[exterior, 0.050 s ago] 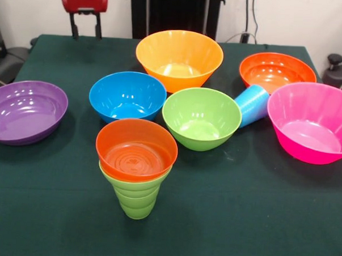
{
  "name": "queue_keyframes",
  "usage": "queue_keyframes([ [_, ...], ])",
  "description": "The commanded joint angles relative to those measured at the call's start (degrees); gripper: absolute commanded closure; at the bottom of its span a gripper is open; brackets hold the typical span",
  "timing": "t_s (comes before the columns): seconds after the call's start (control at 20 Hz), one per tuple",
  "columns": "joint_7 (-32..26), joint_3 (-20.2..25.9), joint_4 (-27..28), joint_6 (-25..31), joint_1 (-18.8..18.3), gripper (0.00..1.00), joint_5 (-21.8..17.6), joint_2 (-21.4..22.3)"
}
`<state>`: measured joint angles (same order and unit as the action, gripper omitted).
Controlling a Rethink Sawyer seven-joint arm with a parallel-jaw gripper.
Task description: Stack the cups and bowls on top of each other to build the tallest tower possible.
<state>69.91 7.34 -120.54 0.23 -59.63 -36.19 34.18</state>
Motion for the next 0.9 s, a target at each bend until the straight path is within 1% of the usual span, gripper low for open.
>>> queue_keyframes([
  [0.05, 8.3, 0.3, 6.0, -4.3, 3.9, 0.0, -2.3, -5.4],
  [0.35, 8.0, 0.3, 9.5, -5.7, 5.0, 0.0, -1.3, -9.5],
  [0.45, 8.1, 0.4, 10.4, -5.8, 5.7, 0.0, -0.8, -10.2],
  [0.7, 8.7, 0.0, 11.3, -6.0, 7.2, 0.0, 0.1, -10.3],
  [0.8, 8.6, 0.6, 11.3, -5.5, 6.8, 0.0, 0.1, -9.9],
  [0.9, 8.1, 1.1, 11.9, -5.3, 6.0, 0.0, -0.3, -10.5],
])
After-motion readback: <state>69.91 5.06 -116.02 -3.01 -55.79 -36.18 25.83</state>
